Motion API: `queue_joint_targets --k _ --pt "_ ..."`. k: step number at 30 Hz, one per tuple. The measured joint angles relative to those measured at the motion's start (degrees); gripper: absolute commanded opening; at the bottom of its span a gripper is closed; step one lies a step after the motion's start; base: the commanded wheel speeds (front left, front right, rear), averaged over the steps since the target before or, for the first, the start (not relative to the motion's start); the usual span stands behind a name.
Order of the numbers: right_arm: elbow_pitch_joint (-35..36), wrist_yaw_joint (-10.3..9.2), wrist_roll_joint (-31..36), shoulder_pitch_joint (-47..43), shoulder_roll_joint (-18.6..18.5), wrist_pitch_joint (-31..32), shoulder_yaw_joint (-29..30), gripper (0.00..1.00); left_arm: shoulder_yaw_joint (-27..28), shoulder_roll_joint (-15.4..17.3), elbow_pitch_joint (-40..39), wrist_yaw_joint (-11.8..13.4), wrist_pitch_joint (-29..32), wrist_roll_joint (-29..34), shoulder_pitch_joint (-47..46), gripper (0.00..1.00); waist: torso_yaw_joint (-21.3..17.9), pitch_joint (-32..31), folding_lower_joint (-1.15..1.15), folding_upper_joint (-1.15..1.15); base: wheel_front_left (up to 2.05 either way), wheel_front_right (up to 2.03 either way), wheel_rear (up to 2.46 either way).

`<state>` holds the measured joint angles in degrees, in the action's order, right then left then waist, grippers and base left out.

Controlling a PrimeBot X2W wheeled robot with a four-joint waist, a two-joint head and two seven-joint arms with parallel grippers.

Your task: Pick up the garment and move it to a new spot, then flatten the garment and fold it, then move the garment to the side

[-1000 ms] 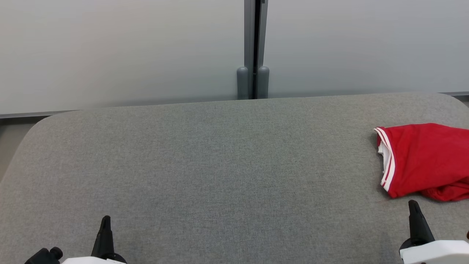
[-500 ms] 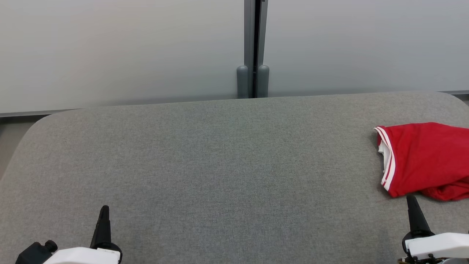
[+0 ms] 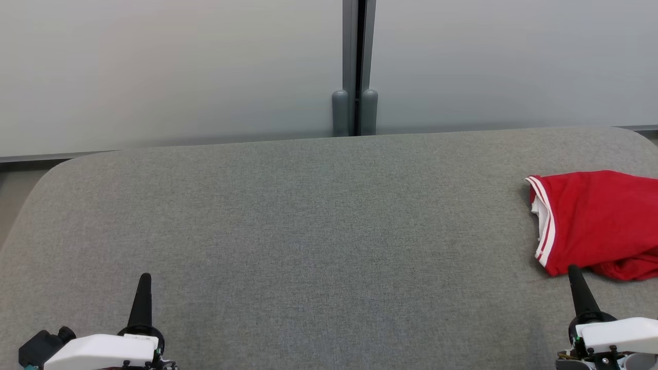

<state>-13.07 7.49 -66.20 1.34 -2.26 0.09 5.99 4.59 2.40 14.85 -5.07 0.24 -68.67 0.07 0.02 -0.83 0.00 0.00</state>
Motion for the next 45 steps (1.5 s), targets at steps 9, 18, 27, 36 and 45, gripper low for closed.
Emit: queue_joint_targets --k 9,18,27,36,45 --pt "-0.20 0.00 -5.13 0.85 -0.05 1.27 0.13 0.00 0.31 0.07 -0.16 -0.47 1.29 -4.64 -1.25 0.00 0.00 0.16 0.00 0.00 0.00 0.00 0.00" --pt "-0.43 0.00 -10.27 1.72 -0.12 2.50 0.22 0.00 0.71 0.14 -0.26 -0.92 2.58 -9.42 -2.42 0.00 -0.01 0.35 0.00 0.00 0.00 0.00 0.00" --pt "-0.57 -0.01 -14.69 2.66 -0.19 3.52 0.29 0.00 1.03 0.18 -0.36 -1.41 3.64 -13.35 -3.24 0.00 -0.01 0.51 0.00 0.00 0.00 0.00 0.00" --pt "-0.68 -0.01 -18.69 3.43 -0.25 4.66 0.37 0.00 1.31 0.22 -0.51 -1.68 4.57 -17.02 -4.20 0.00 -0.01 0.68 0.00 0.00 0.00 0.00 0.00" --pt "-0.80 -0.01 -22.60 4.04 -0.31 5.56 0.43 0.00 1.62 0.27 -0.59 -1.93 5.52 -20.43 -5.11 0.00 -0.02 0.85 0.00 0.00 0.00 0.00 0.00"
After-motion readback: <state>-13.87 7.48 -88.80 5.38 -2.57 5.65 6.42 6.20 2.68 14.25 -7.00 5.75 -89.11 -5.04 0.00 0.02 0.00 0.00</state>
